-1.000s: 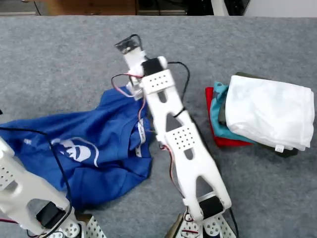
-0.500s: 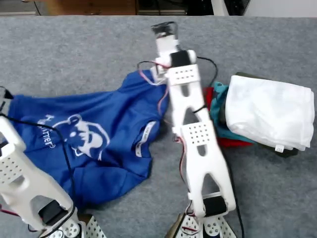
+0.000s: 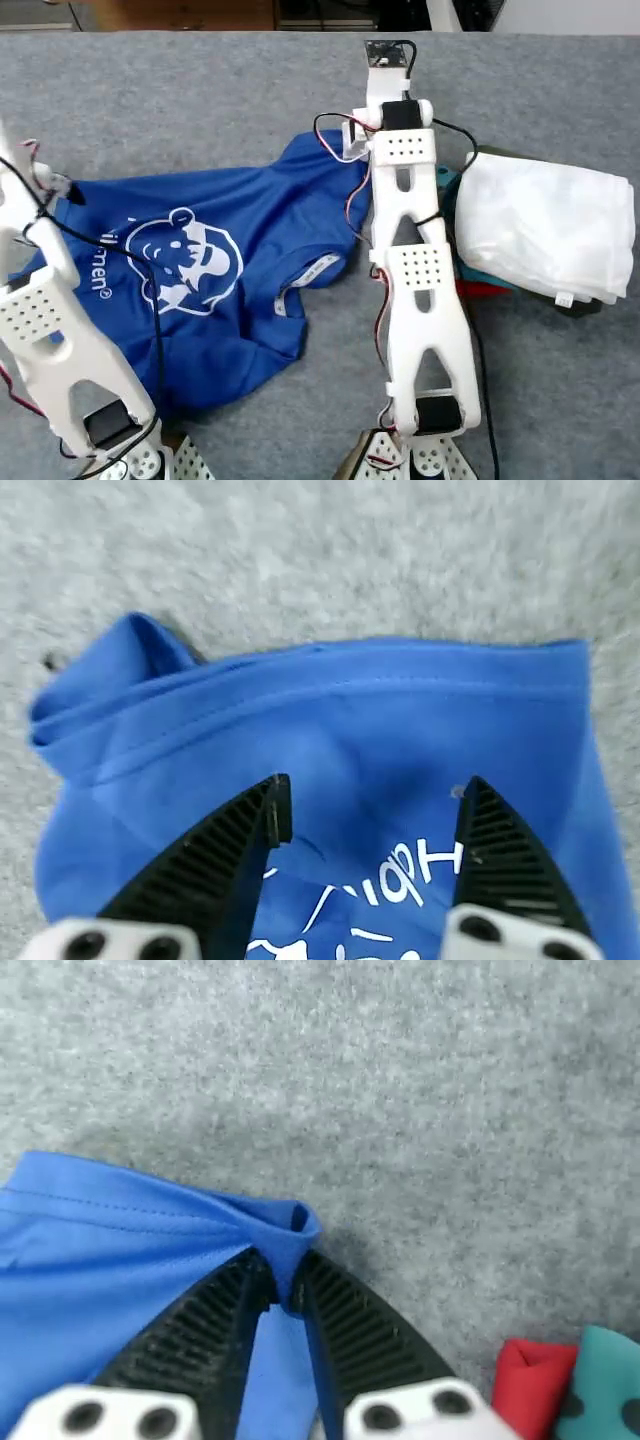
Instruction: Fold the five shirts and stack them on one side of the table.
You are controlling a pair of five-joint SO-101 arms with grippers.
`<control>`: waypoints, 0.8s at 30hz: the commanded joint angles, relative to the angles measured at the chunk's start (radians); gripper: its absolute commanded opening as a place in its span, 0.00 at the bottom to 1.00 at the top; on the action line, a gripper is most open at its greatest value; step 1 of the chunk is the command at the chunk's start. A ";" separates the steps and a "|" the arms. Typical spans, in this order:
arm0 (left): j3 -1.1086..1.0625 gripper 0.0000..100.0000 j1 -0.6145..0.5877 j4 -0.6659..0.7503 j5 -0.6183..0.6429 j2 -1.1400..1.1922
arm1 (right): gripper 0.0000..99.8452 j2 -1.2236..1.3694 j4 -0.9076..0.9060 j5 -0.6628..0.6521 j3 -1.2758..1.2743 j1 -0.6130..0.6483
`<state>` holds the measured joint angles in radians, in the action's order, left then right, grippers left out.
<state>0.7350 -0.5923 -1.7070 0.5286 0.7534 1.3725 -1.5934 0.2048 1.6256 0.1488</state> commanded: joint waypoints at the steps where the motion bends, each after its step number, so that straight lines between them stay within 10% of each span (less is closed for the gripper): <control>1: 0.038 0.25 0.029 0.006 0.005 0.021 | 0.00 -0.033 0.018 0.009 0.044 -0.015; 8: 0.037 0.01 -0.009 -0.052 0.000 0.154 | 0.00 -0.031 0.020 0.009 0.042 -0.015; 24: -0.281 0.02 -0.072 -0.054 -0.124 -0.042 | 0.00 -0.030 0.031 -0.028 0.039 0.012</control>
<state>0.5186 -0.6352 -1.7407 0.4166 0.7963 1.3725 -1.5842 0.1880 1.6256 0.1519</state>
